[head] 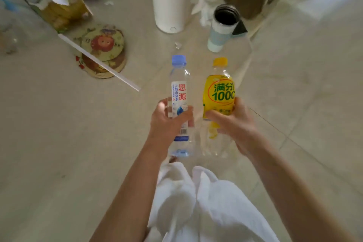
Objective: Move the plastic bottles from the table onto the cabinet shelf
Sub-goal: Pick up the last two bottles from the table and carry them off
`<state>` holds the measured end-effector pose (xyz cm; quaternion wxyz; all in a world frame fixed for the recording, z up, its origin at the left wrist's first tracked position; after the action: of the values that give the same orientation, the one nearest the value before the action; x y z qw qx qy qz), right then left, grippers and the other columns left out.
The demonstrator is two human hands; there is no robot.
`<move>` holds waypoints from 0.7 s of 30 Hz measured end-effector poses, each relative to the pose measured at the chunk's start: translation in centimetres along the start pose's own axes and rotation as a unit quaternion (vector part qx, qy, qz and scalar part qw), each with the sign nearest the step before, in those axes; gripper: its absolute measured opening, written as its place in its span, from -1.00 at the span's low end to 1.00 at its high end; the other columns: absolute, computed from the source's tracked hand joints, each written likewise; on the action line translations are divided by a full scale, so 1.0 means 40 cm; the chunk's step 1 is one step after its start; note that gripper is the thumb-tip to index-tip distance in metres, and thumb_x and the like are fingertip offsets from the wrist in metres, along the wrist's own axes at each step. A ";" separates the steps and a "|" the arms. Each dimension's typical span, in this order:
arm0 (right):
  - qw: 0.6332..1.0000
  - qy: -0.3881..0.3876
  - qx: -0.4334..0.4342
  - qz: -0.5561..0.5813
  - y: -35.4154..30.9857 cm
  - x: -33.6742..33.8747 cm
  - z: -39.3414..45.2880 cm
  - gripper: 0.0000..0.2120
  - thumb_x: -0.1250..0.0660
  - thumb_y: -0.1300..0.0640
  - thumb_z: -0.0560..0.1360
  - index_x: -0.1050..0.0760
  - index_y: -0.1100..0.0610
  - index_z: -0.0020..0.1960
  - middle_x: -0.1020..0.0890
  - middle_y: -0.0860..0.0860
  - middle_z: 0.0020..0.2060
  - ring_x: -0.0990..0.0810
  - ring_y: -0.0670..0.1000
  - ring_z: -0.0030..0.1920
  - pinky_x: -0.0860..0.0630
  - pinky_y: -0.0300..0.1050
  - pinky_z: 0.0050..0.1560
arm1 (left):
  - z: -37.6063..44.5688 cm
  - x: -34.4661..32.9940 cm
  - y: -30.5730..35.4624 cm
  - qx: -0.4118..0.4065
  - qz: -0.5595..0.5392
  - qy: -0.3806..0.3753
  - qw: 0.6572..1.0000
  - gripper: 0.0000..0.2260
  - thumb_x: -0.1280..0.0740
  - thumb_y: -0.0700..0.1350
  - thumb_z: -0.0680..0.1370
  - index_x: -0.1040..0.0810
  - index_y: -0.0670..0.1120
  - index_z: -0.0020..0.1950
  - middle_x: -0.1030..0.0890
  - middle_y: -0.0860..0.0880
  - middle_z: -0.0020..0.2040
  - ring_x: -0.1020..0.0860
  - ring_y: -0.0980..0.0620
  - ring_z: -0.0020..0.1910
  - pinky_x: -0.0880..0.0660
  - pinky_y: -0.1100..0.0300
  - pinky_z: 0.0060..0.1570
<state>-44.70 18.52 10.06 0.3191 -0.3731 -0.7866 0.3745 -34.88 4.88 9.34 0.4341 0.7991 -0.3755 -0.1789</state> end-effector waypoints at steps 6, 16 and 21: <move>0.987 0.143 -0.046 0.063 0.082 0.204 -0.052 -0.37 -0.48 -0.05 0.04 -0.47 0.06 0.09 -0.70 0.04 -0.11 -0.71 0.07 -0.10 -0.67 0.10 -0.19 | 0.004 -0.185 0.021 -0.022 0.055 -0.142 0.988 -0.62 -0.46 -0.27 0.43 -0.50 -0.11 0.21 -0.70 -0.05 -0.04 -0.70 -0.01 -0.19 -0.65 -0.06 -0.05; 0.899 0.358 -0.122 0.218 0.241 0.371 -0.204 -0.46 -0.55 0.12 0.24 -0.40 0.09 0.13 -0.65 0.05 -0.04 -0.68 0.05 -0.09 -0.65 0.03 -0.14 | -0.014 -0.476 0.011 -0.009 0.226 -0.373 0.900 -0.54 -0.49 -0.24 0.42 -0.45 -0.09 0.28 -0.71 -0.03 -0.02 -0.72 -0.06 -0.15 -0.64 0.02 -0.09; 0.837 0.448 -0.164 0.267 0.347 0.424 -0.326 -0.41 -0.55 0.02 0.15 -0.40 0.08 0.11 -0.65 0.04 -0.06 -0.69 0.06 -0.11 -0.65 0.15 -0.05 | -0.107 -0.614 -0.038 -0.003 0.301 -0.458 0.836 -0.55 -0.48 -0.25 0.42 -0.46 -0.07 0.26 -0.71 -0.03 -0.05 -0.71 -0.04 -0.19 -0.65 0.05 -0.16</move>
<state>-38.45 43.23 9.10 0.4590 -0.7424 -0.4771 0.1027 -47.63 26.35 9.50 0.2471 0.4723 -0.7530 -0.3859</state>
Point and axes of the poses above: each hand's wrist, its own z-axis towards the middle knuckle, its own x-axis out of the back of the hand, y = z × x, the point moved 3 cm from there along z, towards the middle knuckle
